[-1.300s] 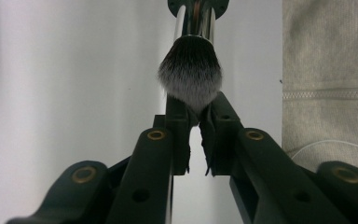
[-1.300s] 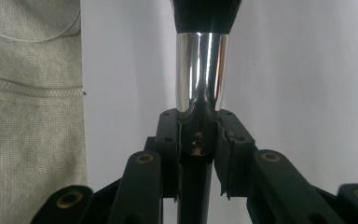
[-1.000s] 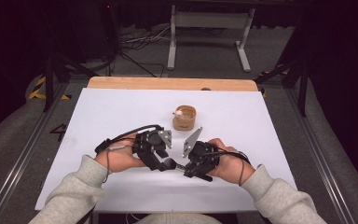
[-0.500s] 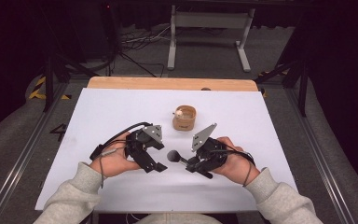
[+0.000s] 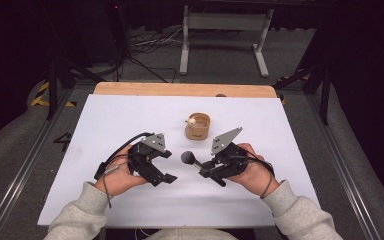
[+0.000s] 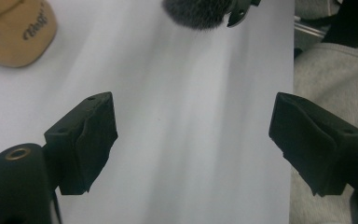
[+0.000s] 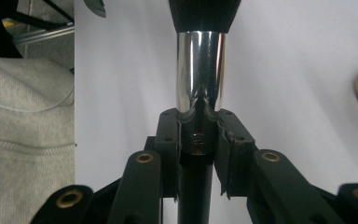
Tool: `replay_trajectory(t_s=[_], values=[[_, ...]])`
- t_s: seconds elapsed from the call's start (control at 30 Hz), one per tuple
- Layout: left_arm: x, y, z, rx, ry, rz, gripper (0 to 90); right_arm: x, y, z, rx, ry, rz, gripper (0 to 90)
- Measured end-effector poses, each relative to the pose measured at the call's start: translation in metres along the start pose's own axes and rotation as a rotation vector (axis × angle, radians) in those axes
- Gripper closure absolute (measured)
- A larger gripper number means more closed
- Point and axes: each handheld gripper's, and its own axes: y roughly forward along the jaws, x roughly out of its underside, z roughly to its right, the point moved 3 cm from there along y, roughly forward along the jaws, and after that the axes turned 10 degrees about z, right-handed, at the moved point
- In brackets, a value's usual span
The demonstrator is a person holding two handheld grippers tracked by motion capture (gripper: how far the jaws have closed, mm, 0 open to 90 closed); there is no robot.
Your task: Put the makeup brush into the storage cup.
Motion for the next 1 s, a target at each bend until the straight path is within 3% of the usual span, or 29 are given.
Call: replay_trajectory(t_s=[0.23,0.43,0.57,0.77,0.9,1.0], values=[[0.007,-0.003,-0.005,-0.039,-0.046,0.045,14.6,-0.006,-0.005,0.007,0.036,0.028,0.071,73.1],[0.015,-0.011,-0.014,-0.151,-0.143,0.076,13.4,-0.013,-0.011,0.011,0.073,0.029,0.127,73.1],[0.021,-0.015,-0.017,-0.2,-0.177,0.105,11.2,-0.021,-0.017,0.014,0.099,0.025,0.161,73.1],[0.028,-0.019,-0.017,-0.255,-0.179,0.174,9.7,-0.028,-0.018,0.017,0.111,0.015,0.189,73.0],[0.033,-0.02,-0.015,-0.295,-0.158,0.221,9.4,-0.031,-0.019,0.021,0.122,0.018,0.215,73.0],[0.039,-0.02,-0.014,-0.294,-0.161,0.26,9.3,-0.034,-0.02,0.023,0.135,0.021,0.241,73.0]])
